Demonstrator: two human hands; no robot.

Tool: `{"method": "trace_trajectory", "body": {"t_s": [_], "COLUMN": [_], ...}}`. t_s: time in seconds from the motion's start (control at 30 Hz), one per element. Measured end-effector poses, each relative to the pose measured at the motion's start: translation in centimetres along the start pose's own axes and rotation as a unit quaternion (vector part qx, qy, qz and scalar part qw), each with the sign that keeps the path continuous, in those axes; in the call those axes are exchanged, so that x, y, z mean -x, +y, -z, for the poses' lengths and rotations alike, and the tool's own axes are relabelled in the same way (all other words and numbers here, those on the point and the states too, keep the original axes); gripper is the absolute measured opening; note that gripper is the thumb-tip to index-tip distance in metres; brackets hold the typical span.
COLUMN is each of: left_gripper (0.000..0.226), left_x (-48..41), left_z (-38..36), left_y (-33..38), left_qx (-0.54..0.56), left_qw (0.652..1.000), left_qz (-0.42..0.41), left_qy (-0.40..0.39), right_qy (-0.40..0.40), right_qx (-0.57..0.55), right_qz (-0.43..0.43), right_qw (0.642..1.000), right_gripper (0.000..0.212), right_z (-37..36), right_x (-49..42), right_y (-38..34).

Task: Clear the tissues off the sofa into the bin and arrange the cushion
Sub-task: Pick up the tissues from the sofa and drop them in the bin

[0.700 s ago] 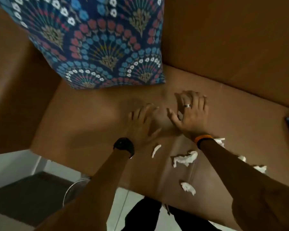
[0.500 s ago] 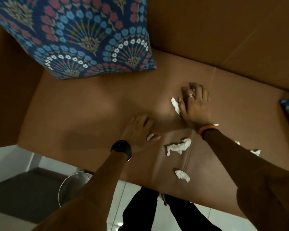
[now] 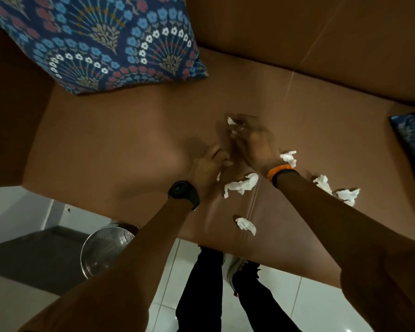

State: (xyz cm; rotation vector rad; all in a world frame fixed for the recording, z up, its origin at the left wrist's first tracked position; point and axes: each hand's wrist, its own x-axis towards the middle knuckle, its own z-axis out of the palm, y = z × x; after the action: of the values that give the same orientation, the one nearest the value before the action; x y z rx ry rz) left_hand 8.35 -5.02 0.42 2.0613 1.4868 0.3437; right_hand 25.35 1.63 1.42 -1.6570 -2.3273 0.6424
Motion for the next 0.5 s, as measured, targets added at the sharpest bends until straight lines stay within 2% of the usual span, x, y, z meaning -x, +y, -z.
{"method": "trace_trajectory", "body": {"t_s": [0.1,0.2,0.27,0.33,0.4,0.5], "left_gripper": [0.029,0.041,0.044,0.035,0.021,0.024], "left_x": [-0.3,1.3,2.5,3.6,4.4,5.1], "left_z": [-1.7,-3.1,-3.6,-4.0,-4.3,-5.0], "left_y": [2.2,3.3,4.0,4.7,5.2,6.2], "left_qx": [0.044,0.034,0.016,0.021,0.033,0.020], "left_qw": [0.998,0.999,0.999,0.999,0.997,0.999], "left_qz": [0.032,0.017,0.006,0.006,0.021,0.050], "left_qy": [-0.010,-0.035,-0.039,-0.050,-0.064,-0.012], "right_qy": [-0.029,0.013,0.030,0.043,0.028,-0.013], "right_qx": [0.021,0.038,0.017,0.003,-0.005,-0.008], "right_qz": [0.043,0.023,0.000,-0.009,-0.014,-0.055], "right_qw": [0.998,0.999,0.999,0.999,0.999,0.998], "right_gripper": [0.040,0.025,0.025,0.032,0.031,0.032], "right_z": [-0.1,0.9,2.0,3.0,3.4,2.2], "right_x": [1.3,2.5,4.1,6.2,8.3,10.5], "right_y": [0.5,1.0,1.0,1.0,1.0,0.8]}}
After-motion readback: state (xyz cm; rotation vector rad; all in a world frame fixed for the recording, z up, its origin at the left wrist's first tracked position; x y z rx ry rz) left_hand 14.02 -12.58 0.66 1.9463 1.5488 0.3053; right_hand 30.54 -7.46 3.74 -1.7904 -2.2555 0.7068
